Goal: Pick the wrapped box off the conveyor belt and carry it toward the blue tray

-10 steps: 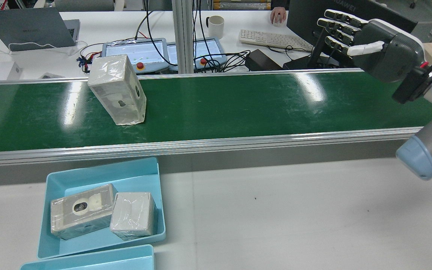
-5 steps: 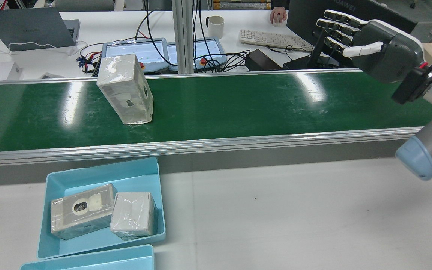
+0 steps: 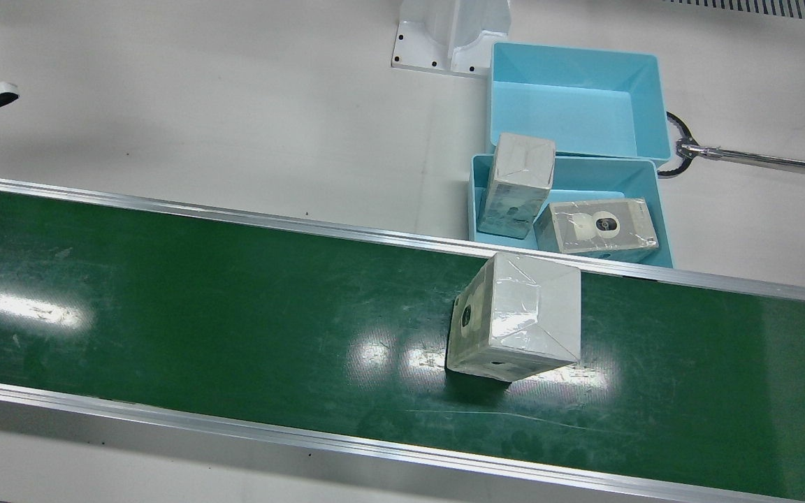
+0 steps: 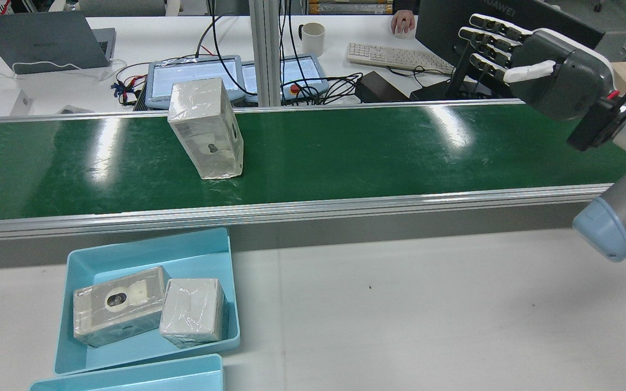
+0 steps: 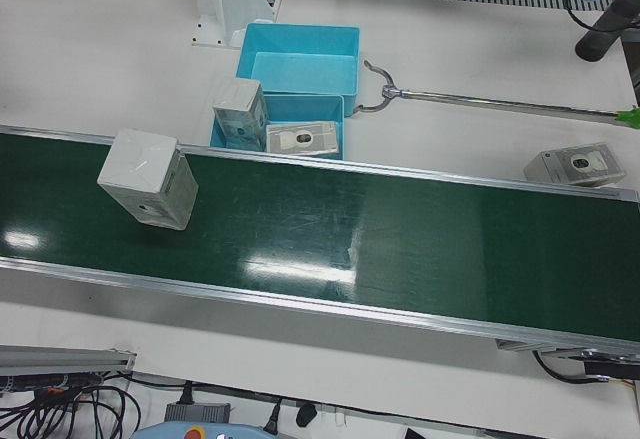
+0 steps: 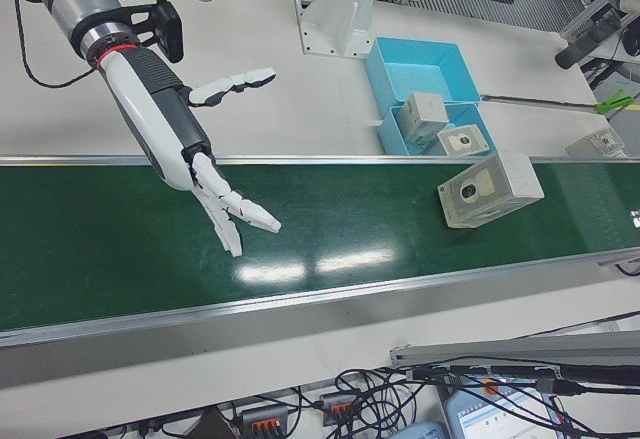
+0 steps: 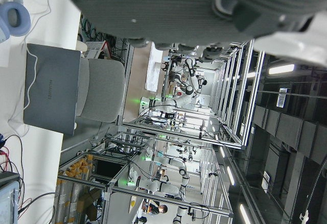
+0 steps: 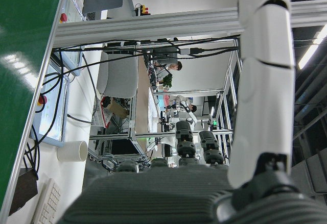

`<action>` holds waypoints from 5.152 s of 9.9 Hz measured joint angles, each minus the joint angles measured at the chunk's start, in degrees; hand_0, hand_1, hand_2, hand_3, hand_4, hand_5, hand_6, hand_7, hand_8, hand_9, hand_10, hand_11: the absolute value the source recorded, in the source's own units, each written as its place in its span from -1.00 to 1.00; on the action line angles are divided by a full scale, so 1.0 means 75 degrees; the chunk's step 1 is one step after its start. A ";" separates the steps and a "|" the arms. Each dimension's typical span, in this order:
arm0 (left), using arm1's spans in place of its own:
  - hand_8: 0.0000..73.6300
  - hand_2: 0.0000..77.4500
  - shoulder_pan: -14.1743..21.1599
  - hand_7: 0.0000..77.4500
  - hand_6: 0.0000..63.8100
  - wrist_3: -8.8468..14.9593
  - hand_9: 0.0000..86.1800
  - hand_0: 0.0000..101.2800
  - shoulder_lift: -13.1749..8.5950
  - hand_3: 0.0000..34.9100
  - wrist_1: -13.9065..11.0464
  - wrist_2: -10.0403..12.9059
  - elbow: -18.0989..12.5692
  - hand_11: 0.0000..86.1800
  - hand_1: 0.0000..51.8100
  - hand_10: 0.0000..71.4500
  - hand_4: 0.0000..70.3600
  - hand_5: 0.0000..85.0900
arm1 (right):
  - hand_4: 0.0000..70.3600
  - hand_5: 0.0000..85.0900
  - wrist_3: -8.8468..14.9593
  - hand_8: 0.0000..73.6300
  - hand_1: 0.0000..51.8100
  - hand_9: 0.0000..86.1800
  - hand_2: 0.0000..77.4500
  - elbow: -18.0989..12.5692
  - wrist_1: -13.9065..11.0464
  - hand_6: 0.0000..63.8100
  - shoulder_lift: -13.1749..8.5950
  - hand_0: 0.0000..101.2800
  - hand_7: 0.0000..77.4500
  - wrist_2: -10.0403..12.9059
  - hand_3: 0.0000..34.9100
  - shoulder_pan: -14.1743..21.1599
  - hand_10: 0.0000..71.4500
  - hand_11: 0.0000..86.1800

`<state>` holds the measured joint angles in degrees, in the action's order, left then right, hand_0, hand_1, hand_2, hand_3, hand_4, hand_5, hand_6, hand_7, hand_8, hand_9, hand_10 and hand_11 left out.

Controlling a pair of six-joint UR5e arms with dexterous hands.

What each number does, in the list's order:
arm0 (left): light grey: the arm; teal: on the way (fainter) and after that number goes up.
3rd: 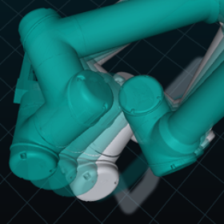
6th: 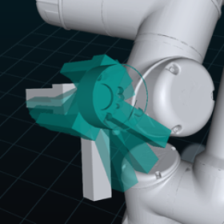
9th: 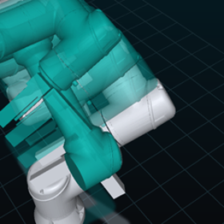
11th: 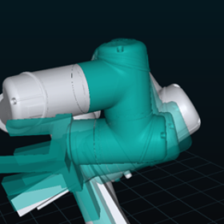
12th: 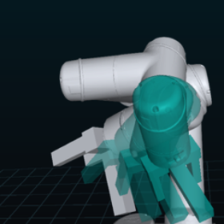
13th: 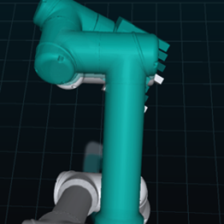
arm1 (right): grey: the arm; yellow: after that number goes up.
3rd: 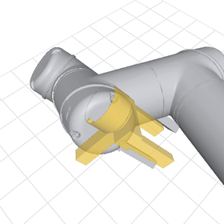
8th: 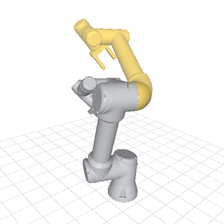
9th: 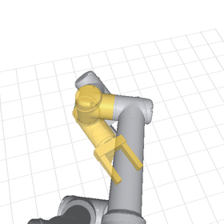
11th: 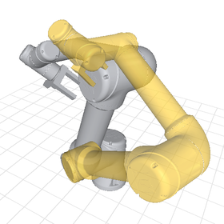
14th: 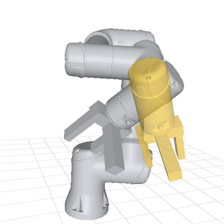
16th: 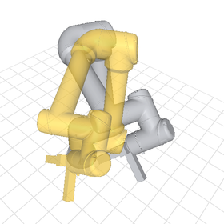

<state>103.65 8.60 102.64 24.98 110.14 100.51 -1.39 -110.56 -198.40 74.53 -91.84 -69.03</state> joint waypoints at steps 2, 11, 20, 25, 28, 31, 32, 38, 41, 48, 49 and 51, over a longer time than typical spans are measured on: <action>-0.99 -0.97 0.0000 -0.99 -1.00 0.0000 -1.00 -1.00 0.0000 -1.00 0.0000 0.0000 0.0000 -1.00 -1.00 -0.98 -1.00 -0.97 | -0.98 -0.67 0.0058 -1.00 -0.43 -0.94 -0.76 0.0069 0.0006 -1.00 0.0000 -0.06 -0.68 0.0006 -0.62 0.0144 -1.00 -0.96; -0.99 -0.97 0.0000 -0.99 -1.00 0.0000 -1.00 -1.00 0.0000 -1.00 0.0000 0.0000 0.0000 -1.00 -1.00 -0.98 -1.00 -0.97 | -0.83 -0.71 0.0534 -0.96 -0.41 -0.91 -0.72 0.1127 0.0520 -1.00 -0.0900 -0.07 -0.66 0.0126 -0.91 0.0555 -0.89 -0.85; -0.99 -0.97 0.0000 -0.99 -1.00 0.0000 -1.00 -1.00 0.0000 -1.00 0.0000 0.0000 0.0000 -1.00 -1.00 -0.98 -1.00 -0.99 | -0.67 -0.62 0.0746 -1.00 -0.52 -0.92 -0.87 0.1331 0.0742 -0.95 -0.0960 -0.07 -0.55 0.0901 -0.80 0.1584 -1.00 -0.95; -0.99 -0.97 0.0000 -0.99 -1.00 0.0000 -1.00 -1.00 0.0000 -1.00 0.0000 0.0000 0.0000 -0.99 -1.00 -0.98 -1.00 -0.99 | -0.49 -0.33 0.0694 -1.00 0.26 -0.70 -0.28 0.1260 0.0763 -0.71 -0.0836 0.04 -0.24 0.0902 -0.93 0.1591 -0.91 -0.76; -0.99 -0.97 0.0000 -0.99 -1.00 0.0000 -1.00 -1.00 0.0000 -1.00 0.0000 0.0000 0.0000 -1.00 -1.00 -1.00 -1.00 -0.99 | -0.69 -0.50 0.0669 -1.00 -0.24 -0.87 -0.17 0.1224 0.0751 -0.83 -0.0818 0.01 -0.45 0.0893 -0.92 0.1580 -1.00 -0.95; -0.99 -0.97 0.0000 -0.99 -1.00 0.0000 -1.00 -1.00 0.0000 -1.00 0.0000 0.0000 0.0000 -1.00 -1.00 -0.98 -1.00 -0.99 | -0.53 -0.42 0.0685 -0.91 -0.12 -0.77 -0.18 0.1216 0.0732 -0.78 -0.0810 0.01 -0.32 0.0891 -0.95 0.1589 -0.94 -0.92; -0.99 -0.97 0.0000 -0.99 -1.00 0.0000 -1.00 -1.00 0.0000 -1.00 0.0000 0.0000 0.0000 -1.00 -1.00 -0.98 -1.00 -0.99 | -0.77 -0.56 0.0695 -1.00 -0.31 -0.95 -0.56 0.1216 0.0726 -0.90 -0.0809 0.00 -0.54 0.0891 -0.84 0.1600 -1.00 -0.96; -0.99 -0.97 0.0000 -0.99 -1.00 0.0000 -1.00 -1.00 0.0000 -1.00 0.0000 0.0000 0.0000 -1.00 -1.00 -0.98 -1.00 -0.99 | -0.88 -0.63 0.0703 -1.00 -0.33 -0.95 -0.62 0.1222 0.0708 -1.00 -0.0797 -0.02 -0.59 0.0890 -0.28 0.1614 -1.00 -0.96; -0.99 -0.97 0.0000 -0.99 -1.00 0.0000 -1.00 -1.00 0.0000 -1.00 0.0000 0.0000 0.0000 -1.00 -1.00 -0.98 -1.00 -0.97 | -0.78 -0.59 0.0748 -1.00 -0.33 -0.95 -0.59 0.1222 0.0707 -0.95 -0.0798 -0.02 -0.59 0.0890 -0.60 0.1647 -1.00 -0.96; -0.99 -0.99 0.0000 -0.99 -1.00 0.0000 -1.00 -1.00 0.0000 -1.00 0.0000 0.0000 0.0000 -0.99 -1.00 -0.98 -1.00 -0.97 | -0.71 -0.54 0.0927 -1.00 -0.26 -0.94 -0.49 0.1316 0.0650 -0.88 -0.1060 -0.02 -0.48 0.0934 -0.52 0.1880 -1.00 -0.96; -0.99 -0.99 0.0000 -0.99 -1.00 0.0000 -1.00 -1.00 0.0000 -1.00 0.0000 0.0000 0.0000 -0.99 -1.00 -1.00 -1.00 -0.97 | -0.71 -0.53 0.0948 -1.00 -0.26 -0.94 -0.49 0.1332 0.0634 -0.88 -0.1121 -0.02 -0.48 0.1019 -0.55 0.1927 -1.00 -0.96; -0.99 -0.97 0.0000 -0.99 -1.00 0.0000 -1.00 -1.00 0.0000 -1.00 0.0000 0.0000 0.0000 -0.99 -1.00 -0.98 -1.00 -0.97 | -0.71 -0.53 0.0994 -1.00 -0.26 -0.94 -0.49 0.1343 0.0618 -0.88 -0.1229 -0.02 -0.48 0.1305 -0.55 0.2140 -1.00 -0.96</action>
<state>103.65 8.60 102.64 24.98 110.14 100.51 6.07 -100.49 -193.76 65.31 -82.05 -52.98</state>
